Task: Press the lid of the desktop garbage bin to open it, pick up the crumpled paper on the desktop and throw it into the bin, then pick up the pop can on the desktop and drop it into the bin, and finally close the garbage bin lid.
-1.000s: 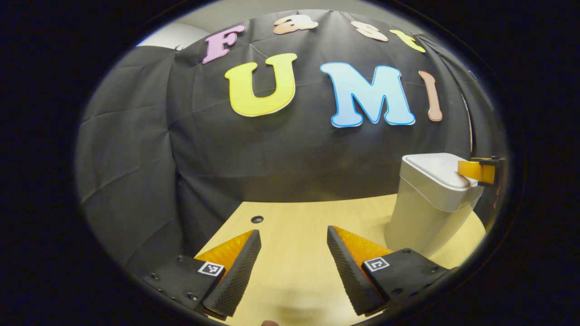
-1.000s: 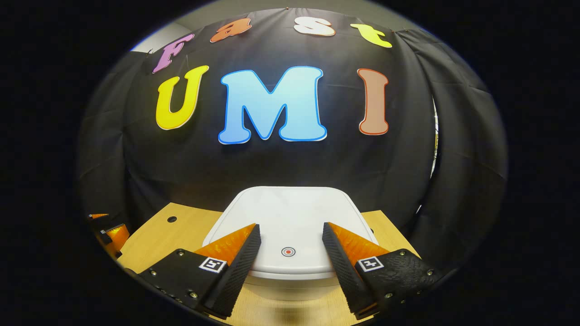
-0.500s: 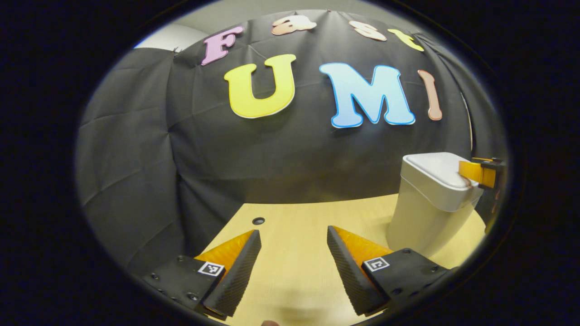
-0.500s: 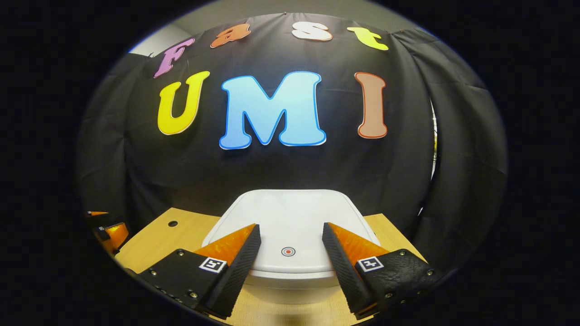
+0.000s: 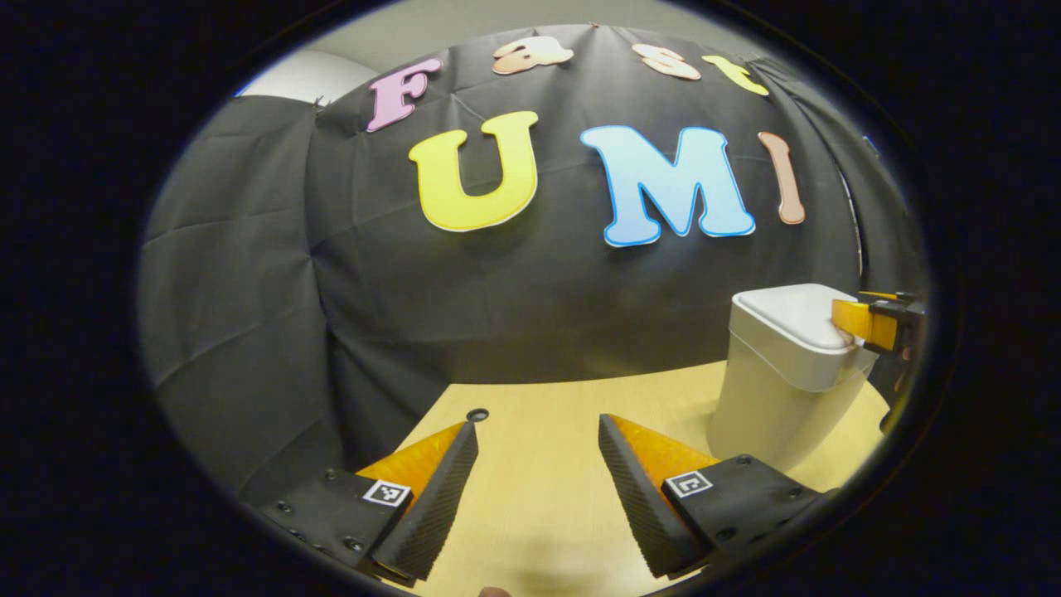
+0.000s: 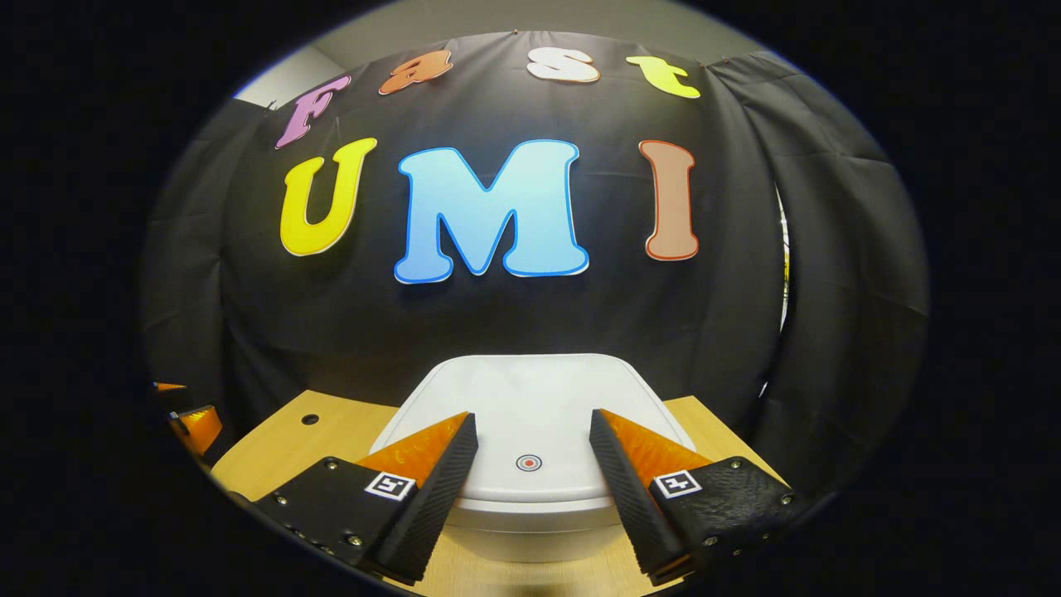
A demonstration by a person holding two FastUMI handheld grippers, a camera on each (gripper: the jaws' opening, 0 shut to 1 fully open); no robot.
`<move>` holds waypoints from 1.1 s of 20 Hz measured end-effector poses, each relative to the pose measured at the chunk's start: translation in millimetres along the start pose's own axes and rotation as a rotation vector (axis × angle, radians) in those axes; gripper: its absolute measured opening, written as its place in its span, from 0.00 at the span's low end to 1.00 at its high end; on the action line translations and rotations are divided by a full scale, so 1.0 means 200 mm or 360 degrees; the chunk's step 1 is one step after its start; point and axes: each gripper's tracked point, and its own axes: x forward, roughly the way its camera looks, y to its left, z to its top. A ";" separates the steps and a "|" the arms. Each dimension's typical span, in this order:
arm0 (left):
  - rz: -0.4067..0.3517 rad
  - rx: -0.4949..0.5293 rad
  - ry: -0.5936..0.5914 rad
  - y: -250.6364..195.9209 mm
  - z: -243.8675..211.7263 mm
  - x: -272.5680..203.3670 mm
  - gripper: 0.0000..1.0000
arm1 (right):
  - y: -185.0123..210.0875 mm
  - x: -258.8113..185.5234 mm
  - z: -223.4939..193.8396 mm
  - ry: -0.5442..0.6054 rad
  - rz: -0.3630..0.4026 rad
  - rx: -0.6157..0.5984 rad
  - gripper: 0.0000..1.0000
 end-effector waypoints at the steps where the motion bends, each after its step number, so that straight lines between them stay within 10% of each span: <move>1: 0.0004 -0.0011 -0.0001 0.01 0.00 -0.01 1.00 | 0.00 0.00 0.00 -0.0002 -0.0001 -0.0001 0.89; 11: 0.0004 -0.0111 -0.0057 0.09 0.07 -0.05 1.00 | -0.02 -0.04 0.04 0.0020 -0.0068 0.0012 0.94; 22: -0.0145 -0.0356 -0.0303 0.00 0.50 -0.09 1.00 | -0.05 -0.39 0.41 -0.0347 -0.0175 0.0079 0.98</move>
